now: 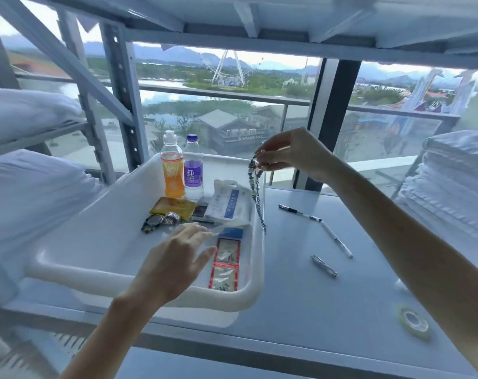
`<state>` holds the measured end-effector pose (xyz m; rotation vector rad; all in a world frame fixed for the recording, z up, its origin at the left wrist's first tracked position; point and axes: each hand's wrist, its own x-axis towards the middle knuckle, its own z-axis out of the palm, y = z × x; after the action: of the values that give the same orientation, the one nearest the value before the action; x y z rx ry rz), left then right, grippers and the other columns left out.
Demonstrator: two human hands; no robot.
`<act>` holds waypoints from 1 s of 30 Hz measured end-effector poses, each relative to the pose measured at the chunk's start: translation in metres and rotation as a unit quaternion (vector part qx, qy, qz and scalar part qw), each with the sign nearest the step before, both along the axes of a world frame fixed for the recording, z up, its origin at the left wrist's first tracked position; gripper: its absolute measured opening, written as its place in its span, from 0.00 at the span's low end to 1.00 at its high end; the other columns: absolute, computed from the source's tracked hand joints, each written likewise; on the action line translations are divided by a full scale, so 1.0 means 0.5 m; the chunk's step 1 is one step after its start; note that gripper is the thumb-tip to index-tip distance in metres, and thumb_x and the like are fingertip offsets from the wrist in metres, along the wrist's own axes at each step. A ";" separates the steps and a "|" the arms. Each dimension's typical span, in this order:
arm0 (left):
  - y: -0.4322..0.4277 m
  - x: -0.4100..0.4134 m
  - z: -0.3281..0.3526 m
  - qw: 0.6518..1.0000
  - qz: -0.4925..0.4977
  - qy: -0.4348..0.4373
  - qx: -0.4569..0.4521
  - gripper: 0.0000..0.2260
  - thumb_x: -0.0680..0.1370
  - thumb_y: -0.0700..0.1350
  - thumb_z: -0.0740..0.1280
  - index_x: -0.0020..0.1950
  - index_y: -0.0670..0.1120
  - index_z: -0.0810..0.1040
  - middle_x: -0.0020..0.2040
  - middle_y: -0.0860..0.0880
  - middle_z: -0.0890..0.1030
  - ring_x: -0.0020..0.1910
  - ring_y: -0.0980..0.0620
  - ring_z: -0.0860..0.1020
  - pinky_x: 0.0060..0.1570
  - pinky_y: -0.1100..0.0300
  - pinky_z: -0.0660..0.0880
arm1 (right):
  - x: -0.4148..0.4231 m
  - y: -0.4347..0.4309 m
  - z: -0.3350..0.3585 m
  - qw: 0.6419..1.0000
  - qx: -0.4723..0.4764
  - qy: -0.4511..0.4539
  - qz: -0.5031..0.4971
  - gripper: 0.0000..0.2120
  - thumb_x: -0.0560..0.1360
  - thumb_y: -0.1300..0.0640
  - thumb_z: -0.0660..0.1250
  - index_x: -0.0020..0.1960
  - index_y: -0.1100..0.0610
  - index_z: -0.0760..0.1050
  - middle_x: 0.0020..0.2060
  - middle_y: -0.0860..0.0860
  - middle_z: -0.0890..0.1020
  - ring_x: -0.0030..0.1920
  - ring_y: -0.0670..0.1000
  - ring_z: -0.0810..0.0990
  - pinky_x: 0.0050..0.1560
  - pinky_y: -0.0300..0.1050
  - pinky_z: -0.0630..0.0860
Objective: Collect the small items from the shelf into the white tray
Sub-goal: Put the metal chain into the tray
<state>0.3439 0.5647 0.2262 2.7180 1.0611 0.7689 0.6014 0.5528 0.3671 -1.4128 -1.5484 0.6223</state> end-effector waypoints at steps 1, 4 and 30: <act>0.006 -0.019 -0.005 1.000 0.008 0.004 -0.003 0.18 0.78 0.54 0.60 0.65 0.50 0.74 0.66 0.55 0.73 0.66 0.57 0.69 0.57 0.55 0.74 | -0.022 0.018 0.002 1.000 -0.002 -0.001 0.005 0.13 0.68 0.69 0.71 0.52 0.70 0.78 0.37 0.55 0.84 0.33 0.47 0.84 0.40 0.38 0.82; 0.021 -0.066 -0.014 1.000 0.019 0.023 -0.011 0.20 0.78 0.57 0.57 0.66 0.52 0.73 0.66 0.55 0.74 0.66 0.58 0.70 0.58 0.57 0.73 | -0.080 0.070 0.002 1.000 -0.012 -0.007 0.018 0.13 0.69 0.70 0.70 0.53 0.71 0.77 0.39 0.56 0.82 0.31 0.46 0.83 0.42 0.40 0.82; 0.072 -0.249 -0.044 0.995 0.027 0.034 0.095 0.29 0.77 0.65 0.45 0.37 0.54 0.82 0.31 0.58 0.81 0.29 0.59 0.78 0.29 0.63 0.70 | -0.342 0.406 -0.196 0.988 -0.083 -0.125 0.021 0.08 0.69 0.64 0.73 0.47 0.67 0.81 0.43 0.61 0.84 0.36 0.52 0.84 0.43 0.42 0.83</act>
<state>0.2195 0.6007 0.2043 2.9044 1.1333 0.8312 0.4303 0.7556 0.2691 -1.6381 -1.7596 0.6298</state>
